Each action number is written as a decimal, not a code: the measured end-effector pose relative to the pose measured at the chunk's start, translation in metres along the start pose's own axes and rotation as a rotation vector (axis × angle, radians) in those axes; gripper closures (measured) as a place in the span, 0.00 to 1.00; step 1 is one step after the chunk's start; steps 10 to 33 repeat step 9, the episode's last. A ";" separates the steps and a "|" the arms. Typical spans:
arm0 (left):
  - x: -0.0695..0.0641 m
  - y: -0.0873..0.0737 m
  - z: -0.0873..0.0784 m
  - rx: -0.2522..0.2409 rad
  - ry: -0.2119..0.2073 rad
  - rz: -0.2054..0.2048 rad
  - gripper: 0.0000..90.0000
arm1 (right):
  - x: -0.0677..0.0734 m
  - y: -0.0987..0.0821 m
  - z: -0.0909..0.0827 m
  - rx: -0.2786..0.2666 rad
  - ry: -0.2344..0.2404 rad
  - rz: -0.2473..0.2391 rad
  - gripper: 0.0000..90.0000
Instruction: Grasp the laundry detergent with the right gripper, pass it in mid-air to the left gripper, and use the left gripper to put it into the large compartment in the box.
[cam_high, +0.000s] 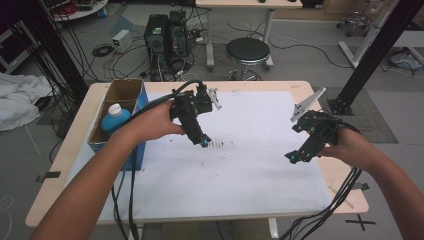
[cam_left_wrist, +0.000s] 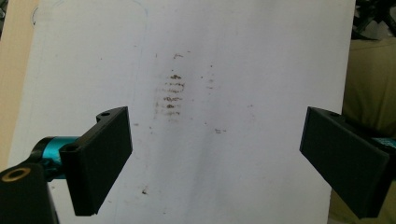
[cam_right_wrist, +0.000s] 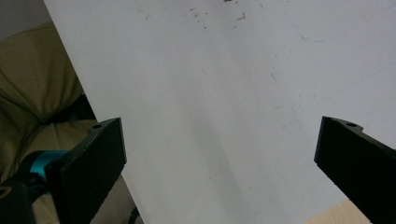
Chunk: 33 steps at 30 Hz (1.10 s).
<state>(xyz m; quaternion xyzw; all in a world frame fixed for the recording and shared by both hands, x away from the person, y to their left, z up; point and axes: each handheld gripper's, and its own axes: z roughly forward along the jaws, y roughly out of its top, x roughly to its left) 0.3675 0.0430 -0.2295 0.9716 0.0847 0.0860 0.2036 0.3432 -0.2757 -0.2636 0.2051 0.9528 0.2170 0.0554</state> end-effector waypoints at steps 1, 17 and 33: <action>0.000 0.000 0.000 0.001 0.000 -0.001 0.10 | 0.000 0.000 0.000 0.001 0.000 0.000 0.01; 0.001 -0.001 0.000 -0.001 0.000 -0.001 0.10 | 0.000 0.000 0.001 0.001 0.000 -0.001 0.01; 0.001 -0.001 0.000 -0.001 0.000 -0.001 0.10 | 0.000 0.000 0.001 0.001 0.000 -0.001 0.01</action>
